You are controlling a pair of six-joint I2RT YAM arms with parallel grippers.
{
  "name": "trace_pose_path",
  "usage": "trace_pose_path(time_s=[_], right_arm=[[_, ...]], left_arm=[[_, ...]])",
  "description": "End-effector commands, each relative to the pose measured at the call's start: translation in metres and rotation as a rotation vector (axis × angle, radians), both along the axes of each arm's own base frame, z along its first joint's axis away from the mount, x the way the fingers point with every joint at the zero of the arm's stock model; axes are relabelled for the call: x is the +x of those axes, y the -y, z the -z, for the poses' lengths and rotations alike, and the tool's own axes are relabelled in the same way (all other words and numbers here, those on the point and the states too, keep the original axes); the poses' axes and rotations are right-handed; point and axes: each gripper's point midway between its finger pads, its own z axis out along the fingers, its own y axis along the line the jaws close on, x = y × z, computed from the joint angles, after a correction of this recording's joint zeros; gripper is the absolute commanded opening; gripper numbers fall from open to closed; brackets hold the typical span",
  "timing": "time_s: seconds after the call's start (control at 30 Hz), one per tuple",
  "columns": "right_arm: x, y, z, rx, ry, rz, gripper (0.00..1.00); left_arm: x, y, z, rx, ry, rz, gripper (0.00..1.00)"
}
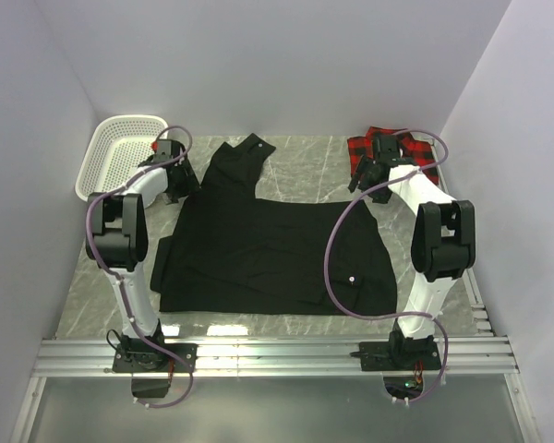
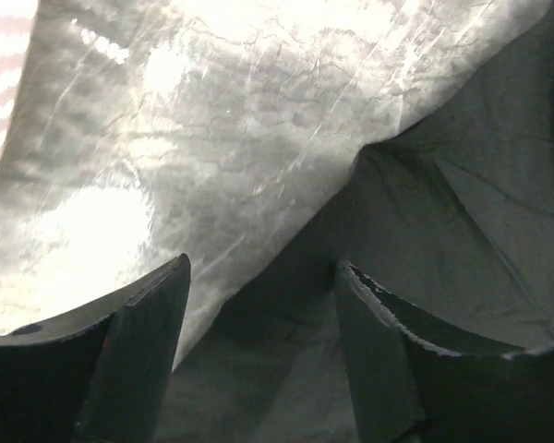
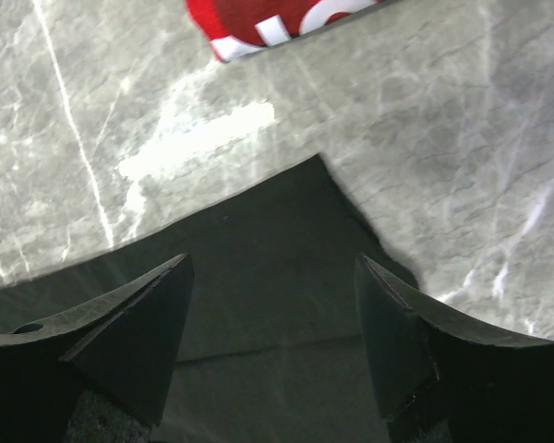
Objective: Fold and stack the long sleeve shirts
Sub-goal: Fold the shirt
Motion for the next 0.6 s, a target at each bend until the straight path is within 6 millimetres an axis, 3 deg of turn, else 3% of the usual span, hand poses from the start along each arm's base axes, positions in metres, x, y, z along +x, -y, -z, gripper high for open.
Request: trace_pose_path(time_s=[0.0,0.43,0.57], right_arm=[[0.002,0.012,-0.001,-0.022,0.011,0.018,0.77],[0.004,0.016,0.009,-0.026,-0.003,0.013,0.77],[0.008,0.028,0.013,-0.053,-0.018,0.013,0.78]], left_arm=[[0.017,-0.001,-0.012,0.016,0.042,0.043,0.69],[-0.007,0.005,0.027,-0.011,-0.053,0.078,0.62],[-0.015,0.003,0.032,-0.002,-0.074,0.072,0.58]])
